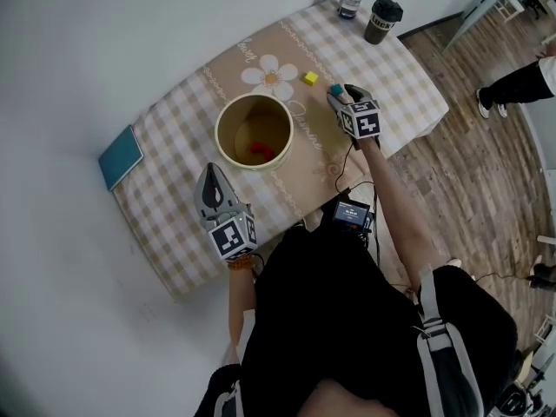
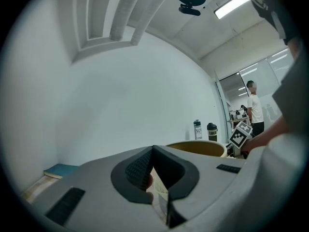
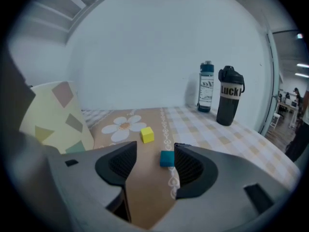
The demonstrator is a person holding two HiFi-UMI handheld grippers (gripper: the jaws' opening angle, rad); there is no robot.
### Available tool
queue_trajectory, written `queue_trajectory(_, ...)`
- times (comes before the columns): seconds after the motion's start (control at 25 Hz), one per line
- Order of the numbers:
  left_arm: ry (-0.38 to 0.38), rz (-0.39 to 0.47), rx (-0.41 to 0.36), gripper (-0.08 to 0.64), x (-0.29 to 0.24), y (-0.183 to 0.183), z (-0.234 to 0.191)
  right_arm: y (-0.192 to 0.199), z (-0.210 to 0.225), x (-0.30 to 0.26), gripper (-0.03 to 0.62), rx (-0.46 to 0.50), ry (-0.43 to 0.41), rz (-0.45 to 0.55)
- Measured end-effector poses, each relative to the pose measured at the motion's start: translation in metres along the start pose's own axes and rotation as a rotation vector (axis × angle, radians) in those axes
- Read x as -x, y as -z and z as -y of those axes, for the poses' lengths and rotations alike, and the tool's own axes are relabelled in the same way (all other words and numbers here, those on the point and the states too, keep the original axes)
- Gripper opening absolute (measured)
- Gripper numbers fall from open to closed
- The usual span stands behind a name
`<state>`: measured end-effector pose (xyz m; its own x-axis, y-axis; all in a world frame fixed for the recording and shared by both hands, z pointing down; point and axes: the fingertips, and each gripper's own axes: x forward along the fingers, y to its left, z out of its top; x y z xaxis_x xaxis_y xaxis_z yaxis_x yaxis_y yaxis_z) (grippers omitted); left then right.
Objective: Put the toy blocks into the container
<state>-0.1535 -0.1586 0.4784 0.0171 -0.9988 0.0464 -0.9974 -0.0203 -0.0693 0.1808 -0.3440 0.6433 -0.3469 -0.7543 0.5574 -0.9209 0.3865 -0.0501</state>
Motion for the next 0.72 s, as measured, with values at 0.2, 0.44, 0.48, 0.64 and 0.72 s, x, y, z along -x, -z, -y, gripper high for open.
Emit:
queue_trajectory(0.2, -0.018, -0.007, -0.009, -0.002, -0.003, 0.002, -0.003, 0.018, 0.013, -0.018, 0.247, -0.015, 0.019, -0.064)
queue_trajectory(0.44, -0.032, -0.018, -0.008, -0.002, -0.004, 0.003, -0.003, 0.034, 0.024, -0.03, 0.216, -0.02, 0.044, -0.124)
queue_trajectory(0.48, -0.033, -0.019, -0.007, -0.002, -0.005, 0.003, -0.003, 0.036, 0.024, -0.032, 0.216, -0.019, 0.045, -0.132)
queue_trajectory(0.64, -0.037, -0.021, -0.005, -0.003, -0.004, 0.006, -0.004, 0.039, 0.025, -0.035, 0.184, 0.012, 0.062, -0.152)
queue_trajectory(0.72, -0.038, -0.019, -0.004, -0.002, -0.004, 0.006, -0.005, 0.04, 0.027, -0.035, 0.156, 0.036, 0.081, -0.158)
